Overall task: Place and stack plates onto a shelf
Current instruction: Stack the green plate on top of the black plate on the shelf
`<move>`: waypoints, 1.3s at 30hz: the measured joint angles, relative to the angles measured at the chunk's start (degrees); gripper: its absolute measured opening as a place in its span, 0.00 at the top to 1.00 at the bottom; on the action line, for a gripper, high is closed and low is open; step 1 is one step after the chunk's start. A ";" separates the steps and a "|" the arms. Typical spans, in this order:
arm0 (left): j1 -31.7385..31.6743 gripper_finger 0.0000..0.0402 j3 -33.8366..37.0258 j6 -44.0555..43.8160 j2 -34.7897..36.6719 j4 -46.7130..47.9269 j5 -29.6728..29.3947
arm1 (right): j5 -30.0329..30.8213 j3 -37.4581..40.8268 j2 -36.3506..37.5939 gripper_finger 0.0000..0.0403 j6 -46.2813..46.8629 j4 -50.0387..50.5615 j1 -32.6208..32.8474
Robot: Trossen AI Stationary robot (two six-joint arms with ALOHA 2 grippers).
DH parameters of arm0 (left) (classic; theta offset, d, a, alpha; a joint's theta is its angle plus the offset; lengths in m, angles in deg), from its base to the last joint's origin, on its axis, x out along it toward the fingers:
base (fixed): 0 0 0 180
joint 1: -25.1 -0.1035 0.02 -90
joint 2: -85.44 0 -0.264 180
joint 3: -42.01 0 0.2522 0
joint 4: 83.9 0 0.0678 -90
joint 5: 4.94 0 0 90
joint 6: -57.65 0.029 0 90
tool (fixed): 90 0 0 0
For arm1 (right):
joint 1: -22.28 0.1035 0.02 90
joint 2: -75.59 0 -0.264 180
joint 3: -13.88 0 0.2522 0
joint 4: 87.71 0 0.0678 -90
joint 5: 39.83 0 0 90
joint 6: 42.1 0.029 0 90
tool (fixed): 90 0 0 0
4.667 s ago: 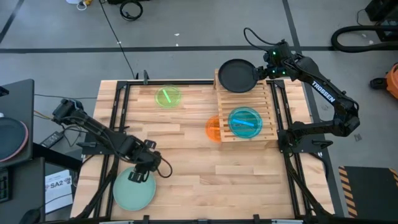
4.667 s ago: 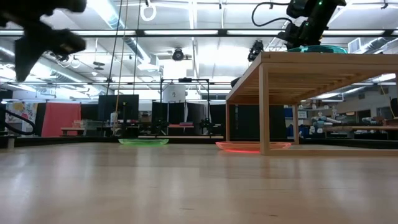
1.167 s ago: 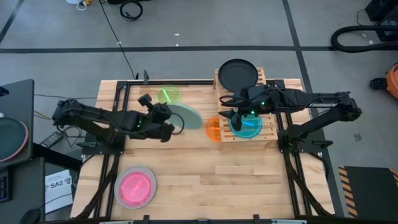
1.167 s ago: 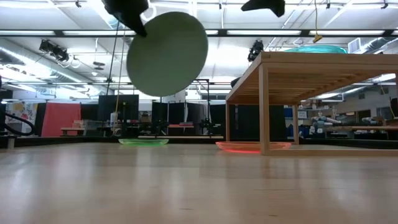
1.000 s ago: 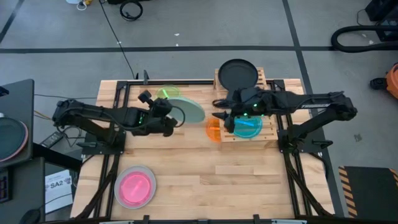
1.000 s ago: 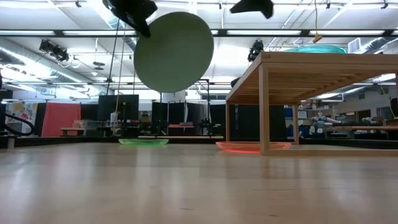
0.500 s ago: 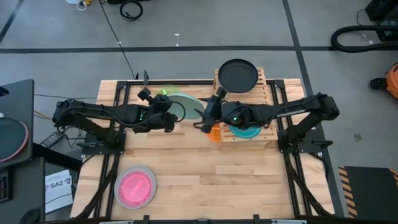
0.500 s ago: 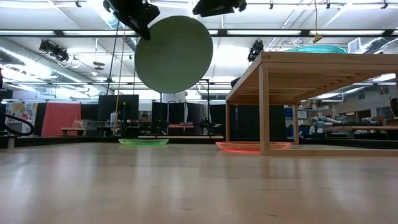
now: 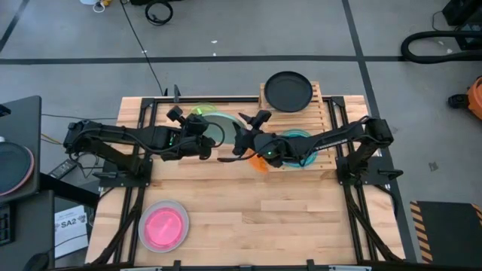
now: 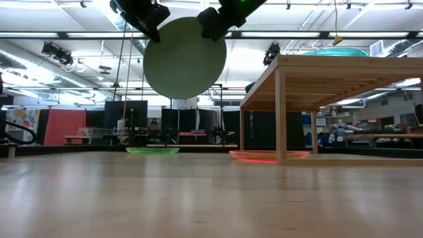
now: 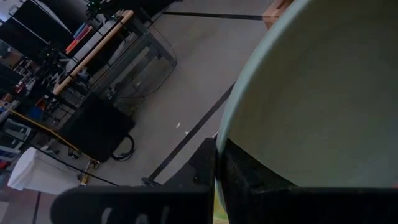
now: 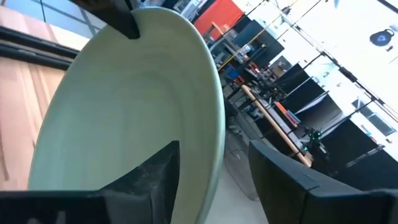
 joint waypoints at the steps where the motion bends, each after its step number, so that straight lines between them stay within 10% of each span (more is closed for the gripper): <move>1: 0.00 0.96 0.00 0.01 0.00 -0.01 -0.01 | 0.11 0.00 -0.16 0.53 -0.29 -0.12 0.00; 16: 0.00 0.96 0.02 -0.09 0.00 -0.17 0.07 | 1.42 -0.04 -0.15 0.96 -0.56 -2.86 -0.61; 39: 0.02 0.71 0.02 3.67 0.00 0.02 2.56 | 8.45 0.00 -0.15 0.96 -6.63 -7.87 -2.32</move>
